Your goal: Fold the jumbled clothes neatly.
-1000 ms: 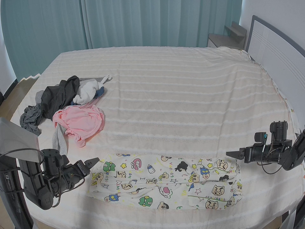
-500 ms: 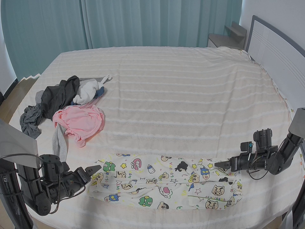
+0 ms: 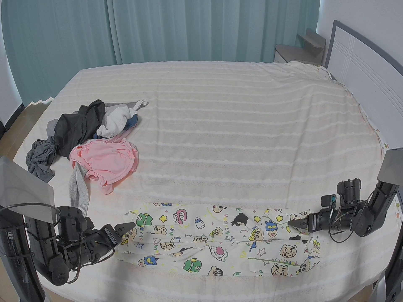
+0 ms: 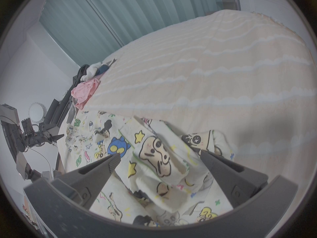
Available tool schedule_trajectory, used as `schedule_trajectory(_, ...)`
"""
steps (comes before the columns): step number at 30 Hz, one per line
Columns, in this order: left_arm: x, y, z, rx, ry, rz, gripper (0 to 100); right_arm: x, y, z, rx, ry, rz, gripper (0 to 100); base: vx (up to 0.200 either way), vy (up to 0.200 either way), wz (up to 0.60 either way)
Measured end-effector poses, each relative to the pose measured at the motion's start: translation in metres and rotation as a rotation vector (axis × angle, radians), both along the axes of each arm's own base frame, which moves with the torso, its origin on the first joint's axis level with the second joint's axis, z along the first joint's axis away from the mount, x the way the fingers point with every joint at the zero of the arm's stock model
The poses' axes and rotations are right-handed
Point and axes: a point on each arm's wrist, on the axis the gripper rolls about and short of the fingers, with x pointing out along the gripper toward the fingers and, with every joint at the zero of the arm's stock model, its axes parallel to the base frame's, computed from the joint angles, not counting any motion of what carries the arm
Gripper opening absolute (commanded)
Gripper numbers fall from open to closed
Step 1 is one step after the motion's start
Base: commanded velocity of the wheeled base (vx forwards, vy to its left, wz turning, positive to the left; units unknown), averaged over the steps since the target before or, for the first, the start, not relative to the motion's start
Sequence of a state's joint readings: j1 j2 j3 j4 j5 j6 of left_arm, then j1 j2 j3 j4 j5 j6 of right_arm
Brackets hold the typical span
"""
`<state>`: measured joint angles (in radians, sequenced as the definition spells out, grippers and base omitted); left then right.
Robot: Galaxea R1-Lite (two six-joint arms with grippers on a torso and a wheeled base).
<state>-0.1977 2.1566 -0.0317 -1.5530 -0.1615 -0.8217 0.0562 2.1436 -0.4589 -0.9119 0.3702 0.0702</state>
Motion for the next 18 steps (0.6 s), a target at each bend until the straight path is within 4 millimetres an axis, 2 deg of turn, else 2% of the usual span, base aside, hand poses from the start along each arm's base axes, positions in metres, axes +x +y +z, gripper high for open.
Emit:
schedule_trajectory(6, -0.001, 0.000, -0.001, 0.001, 0.004, -0.001, 100, 0.006, 0.002, 0.013, 0.006, -0.142, 0.007, 100, 0.000, 0.000, 0.00)
schedule_trajectory(18, 0.000, -0.001, -0.003, 0.002, 0.015, -0.007, 100, 0.007, 0.026, 0.029, -0.134, -0.148, 0.213, 100, 0.000, 0.000, 0.00)
